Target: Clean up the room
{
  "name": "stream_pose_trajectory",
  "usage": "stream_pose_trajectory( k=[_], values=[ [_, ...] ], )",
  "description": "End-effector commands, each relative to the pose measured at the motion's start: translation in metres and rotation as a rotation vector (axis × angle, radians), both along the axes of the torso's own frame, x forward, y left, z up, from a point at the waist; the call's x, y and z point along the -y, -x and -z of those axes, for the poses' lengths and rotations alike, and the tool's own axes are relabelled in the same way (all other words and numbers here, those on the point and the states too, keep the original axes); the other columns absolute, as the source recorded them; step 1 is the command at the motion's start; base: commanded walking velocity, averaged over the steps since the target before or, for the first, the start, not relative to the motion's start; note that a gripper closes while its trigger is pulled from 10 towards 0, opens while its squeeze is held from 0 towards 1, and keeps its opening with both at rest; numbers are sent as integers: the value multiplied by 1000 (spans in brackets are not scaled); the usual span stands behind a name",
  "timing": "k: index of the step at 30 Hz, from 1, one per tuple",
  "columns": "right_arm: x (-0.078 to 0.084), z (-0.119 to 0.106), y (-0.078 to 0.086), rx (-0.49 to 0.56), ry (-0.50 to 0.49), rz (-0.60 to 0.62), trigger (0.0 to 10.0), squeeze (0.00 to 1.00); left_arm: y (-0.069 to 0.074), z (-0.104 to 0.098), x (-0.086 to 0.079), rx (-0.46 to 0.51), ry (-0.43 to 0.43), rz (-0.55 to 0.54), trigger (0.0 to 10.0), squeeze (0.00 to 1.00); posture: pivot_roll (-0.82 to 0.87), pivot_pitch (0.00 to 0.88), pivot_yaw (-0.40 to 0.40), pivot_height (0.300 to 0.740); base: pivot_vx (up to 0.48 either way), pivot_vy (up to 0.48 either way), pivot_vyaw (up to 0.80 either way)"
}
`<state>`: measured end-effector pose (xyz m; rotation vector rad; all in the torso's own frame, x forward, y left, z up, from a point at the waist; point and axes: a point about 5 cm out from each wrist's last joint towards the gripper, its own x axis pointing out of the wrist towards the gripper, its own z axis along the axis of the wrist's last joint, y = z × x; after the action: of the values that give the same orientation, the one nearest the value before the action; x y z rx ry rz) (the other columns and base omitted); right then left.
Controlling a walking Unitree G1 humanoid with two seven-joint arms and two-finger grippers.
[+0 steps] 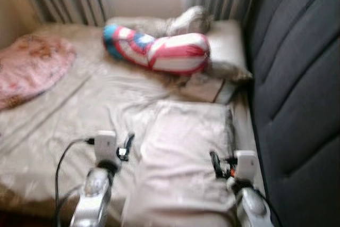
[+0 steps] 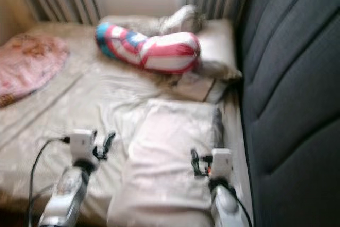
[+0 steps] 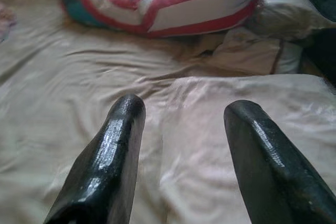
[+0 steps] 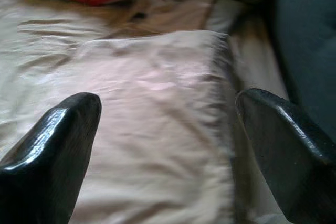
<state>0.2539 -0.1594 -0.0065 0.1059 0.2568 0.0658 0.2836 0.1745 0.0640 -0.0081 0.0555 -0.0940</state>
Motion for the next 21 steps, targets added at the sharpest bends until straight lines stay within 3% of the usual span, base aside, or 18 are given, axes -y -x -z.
stream_pose_trajectory(
  k=[1,21],
  values=[
    [3,-1,-2,0,-6,14,10000,0,0,2,4,-14,12,13,10000,0,-118,47,-21,740,326,0,-700],
    [2,2,0,-13,-6,6,10000,0,3,0,4,-6,24,25,10000,0,-112,55,-27,740,16,0,-35]
  ],
)
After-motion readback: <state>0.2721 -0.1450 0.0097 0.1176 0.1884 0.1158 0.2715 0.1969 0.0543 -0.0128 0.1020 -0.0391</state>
